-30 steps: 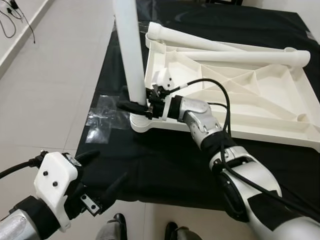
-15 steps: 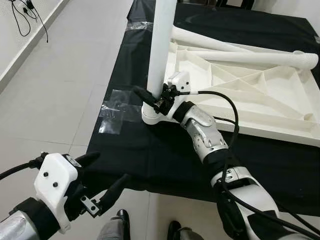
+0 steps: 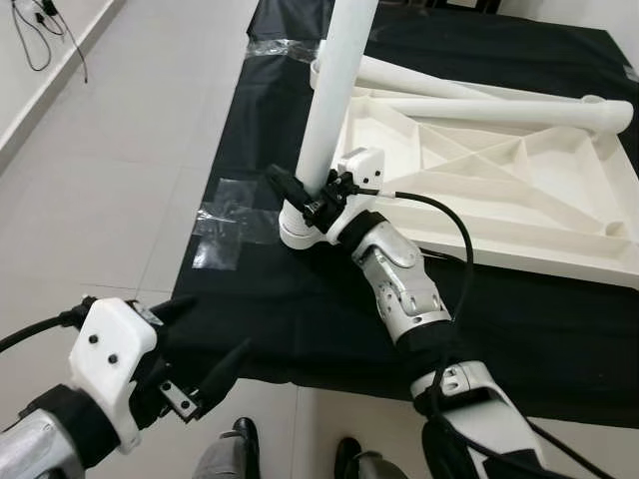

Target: Building children table

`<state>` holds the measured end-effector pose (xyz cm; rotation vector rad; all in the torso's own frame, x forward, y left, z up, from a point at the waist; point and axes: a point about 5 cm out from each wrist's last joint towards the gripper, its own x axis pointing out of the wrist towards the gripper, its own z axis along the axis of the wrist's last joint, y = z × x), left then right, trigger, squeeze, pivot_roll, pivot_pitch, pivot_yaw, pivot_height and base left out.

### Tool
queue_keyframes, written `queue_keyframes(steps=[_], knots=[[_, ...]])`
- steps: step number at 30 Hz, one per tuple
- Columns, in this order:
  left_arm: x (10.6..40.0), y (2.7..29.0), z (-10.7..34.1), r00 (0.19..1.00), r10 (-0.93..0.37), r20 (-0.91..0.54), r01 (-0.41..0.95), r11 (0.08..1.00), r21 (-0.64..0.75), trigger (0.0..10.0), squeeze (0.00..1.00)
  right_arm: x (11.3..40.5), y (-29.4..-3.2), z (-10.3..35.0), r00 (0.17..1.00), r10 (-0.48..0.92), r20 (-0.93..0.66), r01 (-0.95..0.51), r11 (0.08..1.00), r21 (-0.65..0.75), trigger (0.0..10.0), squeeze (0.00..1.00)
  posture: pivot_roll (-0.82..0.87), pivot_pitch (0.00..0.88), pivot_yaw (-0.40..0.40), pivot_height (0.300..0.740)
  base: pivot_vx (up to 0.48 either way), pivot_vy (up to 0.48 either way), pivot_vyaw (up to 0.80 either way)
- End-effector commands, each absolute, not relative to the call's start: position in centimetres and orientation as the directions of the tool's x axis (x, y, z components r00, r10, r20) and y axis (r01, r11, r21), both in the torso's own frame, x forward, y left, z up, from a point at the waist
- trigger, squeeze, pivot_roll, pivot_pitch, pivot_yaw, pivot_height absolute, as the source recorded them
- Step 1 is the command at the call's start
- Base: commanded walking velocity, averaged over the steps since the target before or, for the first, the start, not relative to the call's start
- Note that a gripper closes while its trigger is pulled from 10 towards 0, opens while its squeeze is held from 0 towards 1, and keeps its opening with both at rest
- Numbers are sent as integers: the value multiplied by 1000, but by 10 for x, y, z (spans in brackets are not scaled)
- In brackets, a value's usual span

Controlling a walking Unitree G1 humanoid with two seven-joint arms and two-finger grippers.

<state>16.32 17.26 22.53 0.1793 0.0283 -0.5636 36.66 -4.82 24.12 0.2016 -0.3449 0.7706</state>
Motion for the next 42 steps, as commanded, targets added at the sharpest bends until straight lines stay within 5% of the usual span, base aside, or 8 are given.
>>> queue_keyframes(steps=[1, 7, 16, 28, 42], knots=[[166, 173, 217, 845, -527, -95, 535, 833, 144, 10000, 0, 368, -56, 239, 681, 626, 380, -712, 689, 140, 10000, 0, 175, 240, -74, 740, 0, 0, 0], [184, 176, 206, 858, -508, -80, 514, 847, 134, 10000, 0, 363, -61, 264, 607, 616, 502, -768, 616, 174, 10000, 0, 160, 153, -73, 740, 0, 0, 0], [213, 181, 193, 880, -472, -51, 474, 867, 155, 10000, 0, 368, -79, 267, 677, 495, 544, -718, 604, 345, 10000, 0, 142, 1, -72, 740, 0, 0, 0], [256, 191, 217, 915, -374, 154, 348, 921, 175, 10000, 0, 363, -86, 253, 721, 514, 465, -663, 707, 247, 10000, 0, 88, 0, -59, 740, 0, 0, 0], [274, 199, 204, 948, -283, 146, 261, 953, 152, 10000, 0, 349, -83, 216, 796, 489, 358, -587, 767, 258, 10000, 0, 38, 0, -11, 740, 0, 0, 0]])
